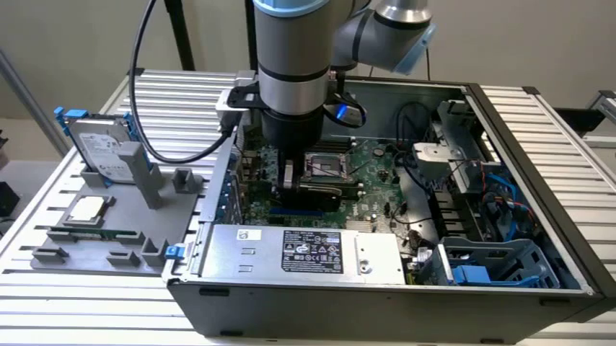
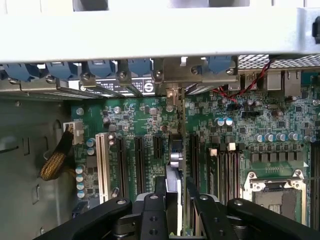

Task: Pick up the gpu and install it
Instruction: 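Insert the gpu into the slot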

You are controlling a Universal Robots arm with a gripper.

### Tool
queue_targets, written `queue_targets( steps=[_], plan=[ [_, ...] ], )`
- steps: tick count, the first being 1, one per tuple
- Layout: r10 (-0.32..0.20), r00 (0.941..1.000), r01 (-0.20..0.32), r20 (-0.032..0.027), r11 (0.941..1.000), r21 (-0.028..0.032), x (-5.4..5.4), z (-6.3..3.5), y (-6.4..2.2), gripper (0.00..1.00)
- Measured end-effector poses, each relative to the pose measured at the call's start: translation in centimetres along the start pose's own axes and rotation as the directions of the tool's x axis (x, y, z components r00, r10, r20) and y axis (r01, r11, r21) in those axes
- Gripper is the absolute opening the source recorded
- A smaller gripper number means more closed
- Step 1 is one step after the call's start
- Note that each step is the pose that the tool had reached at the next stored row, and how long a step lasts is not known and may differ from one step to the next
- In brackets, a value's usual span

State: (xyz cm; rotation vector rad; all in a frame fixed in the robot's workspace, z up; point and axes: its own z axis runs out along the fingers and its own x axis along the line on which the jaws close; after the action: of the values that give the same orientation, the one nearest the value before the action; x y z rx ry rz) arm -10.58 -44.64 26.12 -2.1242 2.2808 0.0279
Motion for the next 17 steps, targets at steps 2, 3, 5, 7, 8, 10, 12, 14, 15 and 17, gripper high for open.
queue_targets(
  steps=[2,3,5,7,8,10,12,14,15,17],
  plan=[
    [0.000,1.0000,0.000,-0.0001,1.0000,-0.0001,0.00,0.09,0.00,0.00],
    [0.000,1.0000,0.000,-0.0001,1.0000,-0.0001,0.00,0.14,0.00,0.00],
    [0.000,1.0000,0.000,-0.0004,1.0000,-0.0005,0.01,0.21,-0.01,0.00],
    [0.000,1.0000,0.000,-0.0002,1.0000,-0.0005,0.01,0.24,-0.03,0.00],
    [0.000,1.0000,0.000,-0.0002,1.0000,-0.0006,0.01,0.24,-0.04,0.00],
    [-0.001,1.0000,0.001,-0.0004,1.0000,-0.0005,0.00,0.25,-0.08,0.00],
    [-0.003,1.0000,0.003,-0.0009,1.0000,-0.0005,-0.01,0.26,-0.13,0.00],
    [-0.006,1.0000,0.006,-0.0018,1.0000,-0.0005,-0.02,0.26,-0.18,0.00],
    [-0.008,1.0000,0.008,-0.0022,1.0000,-0.0005,-0.03,0.26,-0.21,0.00],
    [-0.010,0.9999,0.010,-0.0039,1.0000,-0.0005,-0.03,0.27,-0.22,0.00]
  ],
)
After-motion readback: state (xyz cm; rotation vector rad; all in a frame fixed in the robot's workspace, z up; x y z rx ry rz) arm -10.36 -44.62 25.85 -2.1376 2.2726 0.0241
